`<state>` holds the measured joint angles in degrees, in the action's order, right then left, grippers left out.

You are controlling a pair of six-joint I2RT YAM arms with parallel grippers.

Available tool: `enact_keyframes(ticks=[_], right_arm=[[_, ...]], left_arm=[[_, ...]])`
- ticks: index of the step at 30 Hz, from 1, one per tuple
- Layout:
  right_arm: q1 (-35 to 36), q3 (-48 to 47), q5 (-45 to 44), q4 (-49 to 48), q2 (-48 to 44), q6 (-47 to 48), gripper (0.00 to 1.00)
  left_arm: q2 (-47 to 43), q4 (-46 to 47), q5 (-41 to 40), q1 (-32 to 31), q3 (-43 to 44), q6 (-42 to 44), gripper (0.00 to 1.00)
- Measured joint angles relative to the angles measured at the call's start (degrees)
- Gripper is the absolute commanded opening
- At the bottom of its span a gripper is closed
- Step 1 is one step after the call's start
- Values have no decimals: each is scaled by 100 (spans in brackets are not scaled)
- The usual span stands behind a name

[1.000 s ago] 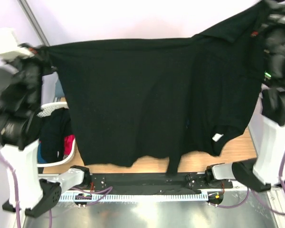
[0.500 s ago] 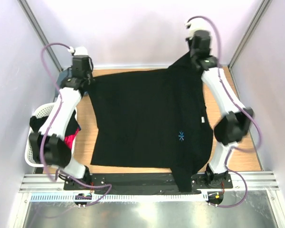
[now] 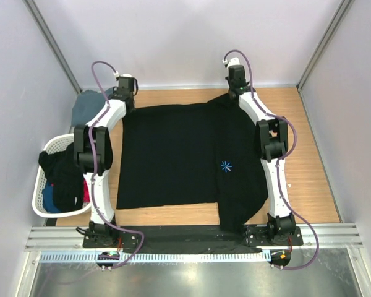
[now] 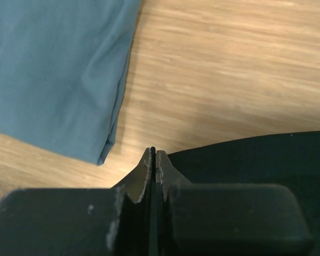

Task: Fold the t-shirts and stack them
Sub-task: Flatten the tshirt out

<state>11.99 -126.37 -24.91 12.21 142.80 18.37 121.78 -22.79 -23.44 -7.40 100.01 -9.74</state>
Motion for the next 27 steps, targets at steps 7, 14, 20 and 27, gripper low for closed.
enact_keyframes(ticks=[7,14,20,27], right_arm=[[-17,-319,15,-509,0,-317,1],[-22,-721,90,-874,232,-831,1],[-22,-881,114,-938,492,-1045,1],[-24,-931,612,-603,570,-1394,30]], left_arm=[[516,293,-79,-2,610,46,0],[809,483,-363,2,800,83,0],[813,590,-649,7,800,175,0],[813,629,-426,15,796,264,0]])
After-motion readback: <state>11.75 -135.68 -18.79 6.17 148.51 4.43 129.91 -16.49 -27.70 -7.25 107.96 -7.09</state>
